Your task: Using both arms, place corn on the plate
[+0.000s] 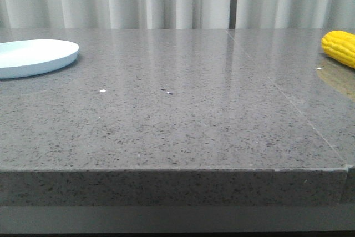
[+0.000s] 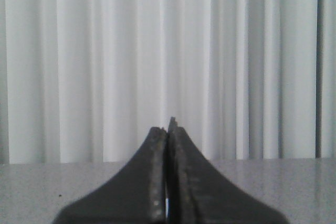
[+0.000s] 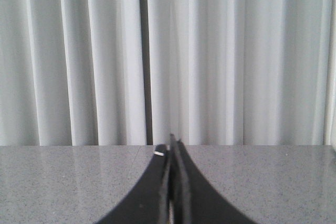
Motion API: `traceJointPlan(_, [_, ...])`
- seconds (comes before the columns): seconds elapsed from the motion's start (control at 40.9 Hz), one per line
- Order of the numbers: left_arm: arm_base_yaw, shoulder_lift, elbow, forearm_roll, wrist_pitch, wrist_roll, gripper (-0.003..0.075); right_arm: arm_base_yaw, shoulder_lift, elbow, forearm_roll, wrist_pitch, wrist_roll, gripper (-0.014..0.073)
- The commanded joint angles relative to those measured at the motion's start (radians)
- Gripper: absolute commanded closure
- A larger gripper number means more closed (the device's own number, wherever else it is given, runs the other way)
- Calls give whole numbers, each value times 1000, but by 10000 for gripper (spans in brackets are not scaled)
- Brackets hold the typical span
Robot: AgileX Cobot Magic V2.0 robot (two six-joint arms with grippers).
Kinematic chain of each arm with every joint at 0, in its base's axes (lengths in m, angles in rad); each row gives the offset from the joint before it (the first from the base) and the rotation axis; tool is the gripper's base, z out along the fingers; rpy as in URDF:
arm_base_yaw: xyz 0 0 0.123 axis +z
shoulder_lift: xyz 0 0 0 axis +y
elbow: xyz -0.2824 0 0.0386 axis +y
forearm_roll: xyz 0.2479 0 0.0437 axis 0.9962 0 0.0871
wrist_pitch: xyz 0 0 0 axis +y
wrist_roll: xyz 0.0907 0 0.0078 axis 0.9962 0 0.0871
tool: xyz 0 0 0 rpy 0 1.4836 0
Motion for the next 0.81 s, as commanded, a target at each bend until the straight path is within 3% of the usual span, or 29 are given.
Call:
traceJointPlan(0.0, [2, 78, -135, -7, 18, -6, 741, -2, 86, -131, -7, 16, -2, 661])
traceJointPlan(0.244, [2, 289, -388, -7, 265, -6, 741, -2, 299, -339, -7, 250, -2, 661])
traceJointPlan(0.464, [2, 426, -400, -7, 365, -6, 741, -2, 445, -344, -7, 354, -2, 661])
traceJointPlan(0.781, [2, 557, -394, -7, 435, -6, 741, -2, 627, -344, -7, 377, -2, 661])
